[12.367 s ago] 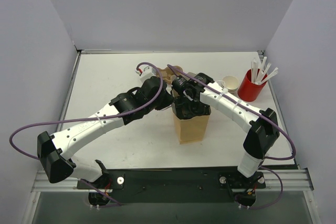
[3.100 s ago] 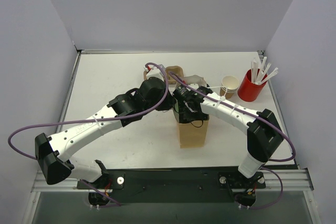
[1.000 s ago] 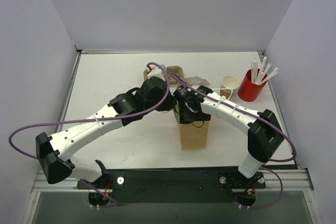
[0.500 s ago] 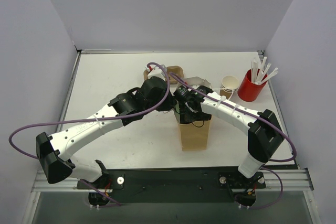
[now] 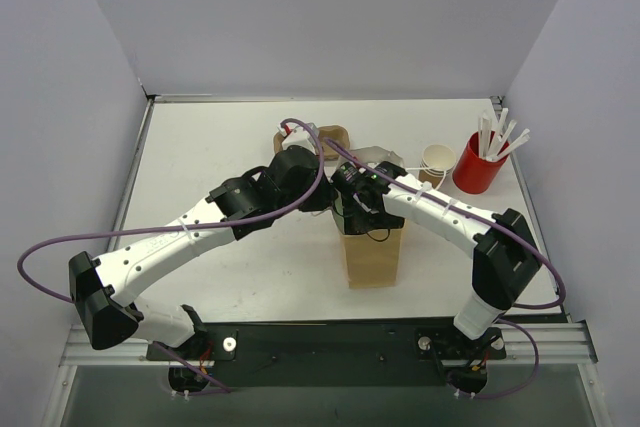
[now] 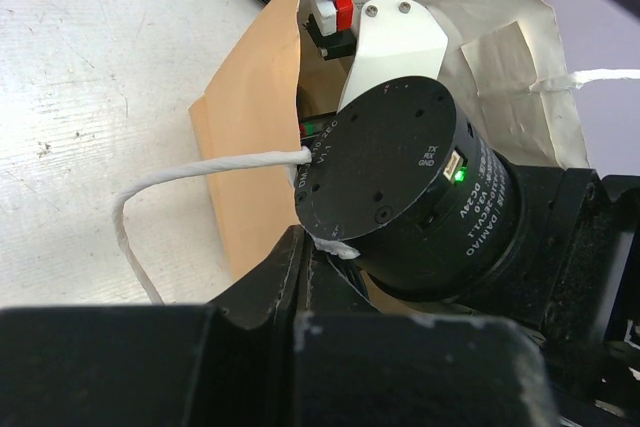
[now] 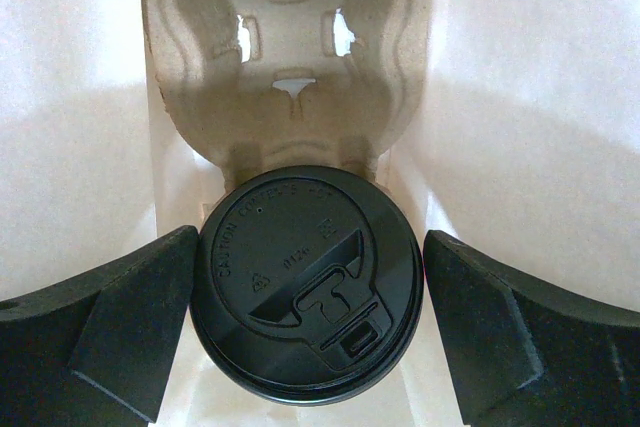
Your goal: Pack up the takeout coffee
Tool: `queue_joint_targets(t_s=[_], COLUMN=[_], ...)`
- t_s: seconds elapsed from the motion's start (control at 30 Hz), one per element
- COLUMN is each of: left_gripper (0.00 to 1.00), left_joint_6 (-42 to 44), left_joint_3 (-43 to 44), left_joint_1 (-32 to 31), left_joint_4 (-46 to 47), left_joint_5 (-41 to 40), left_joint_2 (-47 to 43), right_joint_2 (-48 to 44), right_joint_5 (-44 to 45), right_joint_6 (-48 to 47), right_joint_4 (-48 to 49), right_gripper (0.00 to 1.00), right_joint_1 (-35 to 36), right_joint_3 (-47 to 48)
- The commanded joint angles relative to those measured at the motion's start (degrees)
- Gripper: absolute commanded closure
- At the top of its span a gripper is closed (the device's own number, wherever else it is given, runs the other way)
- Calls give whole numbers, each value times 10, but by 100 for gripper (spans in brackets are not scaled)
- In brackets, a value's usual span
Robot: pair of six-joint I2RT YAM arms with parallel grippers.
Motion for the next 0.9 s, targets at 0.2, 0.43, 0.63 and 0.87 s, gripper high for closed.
queue_joint_targets(t_s=[0.2, 0.43, 0.63, 0.87], left_gripper=[100, 100, 100, 100], left_joint_6=[8, 13, 22, 33], left_joint_3=[33, 41, 51, 58], left_joint_1=[-5, -6, -5, -7], left_joint_4=[19, 4, -13, -29], left_joint_5=[6, 2, 4, 5], left_joint_2=[-2, -1, 7, 17], right_joint_2=[-27, -25, -26, -26], right_joint_5=[3, 5, 5, -1], right_joint_6=[2, 3, 6, 7], right_joint_4=[-63, -62, -62, -63], right_gripper=[12, 12, 12, 12], right_joint_1=[-1, -1, -5, -11], right_joint_3=[21, 17, 24, 29])
